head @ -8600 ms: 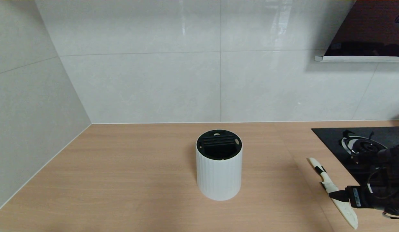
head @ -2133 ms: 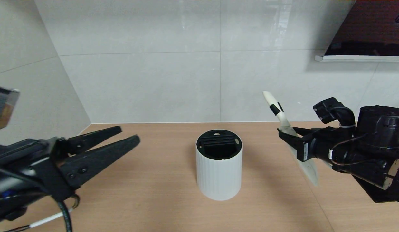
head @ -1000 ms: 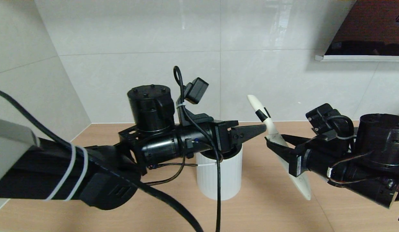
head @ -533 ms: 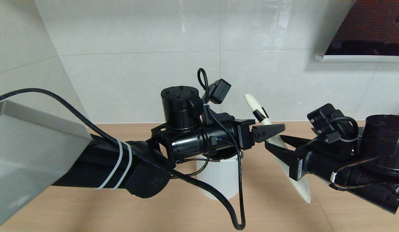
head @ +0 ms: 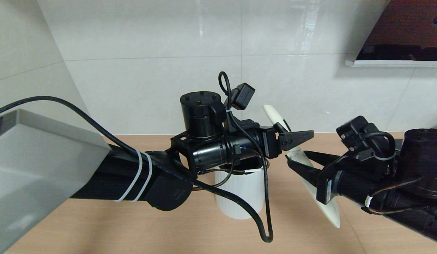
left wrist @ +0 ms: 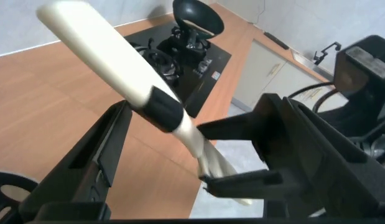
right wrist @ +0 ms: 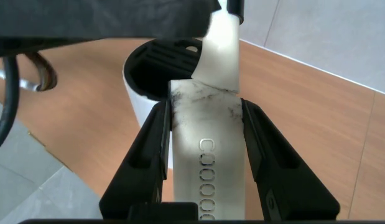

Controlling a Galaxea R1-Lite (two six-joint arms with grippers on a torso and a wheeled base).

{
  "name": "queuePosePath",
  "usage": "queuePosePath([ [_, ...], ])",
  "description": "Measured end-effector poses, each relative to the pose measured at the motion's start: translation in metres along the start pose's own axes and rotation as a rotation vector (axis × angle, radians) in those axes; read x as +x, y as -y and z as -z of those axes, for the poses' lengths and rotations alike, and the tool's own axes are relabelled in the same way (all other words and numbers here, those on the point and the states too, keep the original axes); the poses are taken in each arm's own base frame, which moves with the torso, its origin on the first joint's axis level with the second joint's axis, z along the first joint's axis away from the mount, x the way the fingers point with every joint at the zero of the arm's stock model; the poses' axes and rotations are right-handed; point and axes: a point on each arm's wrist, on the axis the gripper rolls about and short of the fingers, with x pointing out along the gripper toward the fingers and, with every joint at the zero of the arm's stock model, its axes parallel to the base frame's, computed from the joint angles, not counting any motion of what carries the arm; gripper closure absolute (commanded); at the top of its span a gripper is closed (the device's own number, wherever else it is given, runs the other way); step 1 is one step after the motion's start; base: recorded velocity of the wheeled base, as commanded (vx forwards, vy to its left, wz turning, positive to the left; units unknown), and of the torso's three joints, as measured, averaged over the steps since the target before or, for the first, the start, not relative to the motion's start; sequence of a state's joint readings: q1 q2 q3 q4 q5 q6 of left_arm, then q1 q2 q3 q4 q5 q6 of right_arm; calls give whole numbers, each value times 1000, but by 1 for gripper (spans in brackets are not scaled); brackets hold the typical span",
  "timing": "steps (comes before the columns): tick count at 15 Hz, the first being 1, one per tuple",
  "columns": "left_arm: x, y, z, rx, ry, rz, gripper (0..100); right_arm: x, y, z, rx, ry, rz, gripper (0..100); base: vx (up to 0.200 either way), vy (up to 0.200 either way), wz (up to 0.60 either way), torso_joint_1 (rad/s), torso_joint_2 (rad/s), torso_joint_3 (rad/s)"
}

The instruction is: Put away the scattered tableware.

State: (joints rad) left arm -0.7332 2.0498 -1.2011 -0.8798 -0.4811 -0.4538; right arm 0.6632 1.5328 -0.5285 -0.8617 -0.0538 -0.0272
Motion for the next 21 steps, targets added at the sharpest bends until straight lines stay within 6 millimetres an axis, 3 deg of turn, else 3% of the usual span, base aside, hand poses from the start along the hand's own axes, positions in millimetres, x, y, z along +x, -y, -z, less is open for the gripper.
queuePosePath([
  [6, 0, 0, -1, 2, 4, 1, 0, -1, -4, 2, -3, -8, -17, 100, 0, 0, 0, 0, 0, 0],
  [7, 1, 0, -2, 3, 6, 1, 100, -1, -5, 2, -3, -8, -19, 100, 0, 0, 0, 0, 0, 0],
  [19, 2, 2, -5, 8, 21, -5, 100, -2, -8, 4, -7, -12, -33, 100, 0, 0, 0, 0, 0, 0],
  [20, 2, 3, -9, 14, 37, -11, 100, -2, -8, 6, -8, -22, -34, 0, 0, 0, 0, 0, 0, 0],
  [21, 3, 3, -10, 17, 44, -10, 100, -2, -8, 6, -8, -22, -35, 0, 0, 0, 0, 0, 0, 0],
])
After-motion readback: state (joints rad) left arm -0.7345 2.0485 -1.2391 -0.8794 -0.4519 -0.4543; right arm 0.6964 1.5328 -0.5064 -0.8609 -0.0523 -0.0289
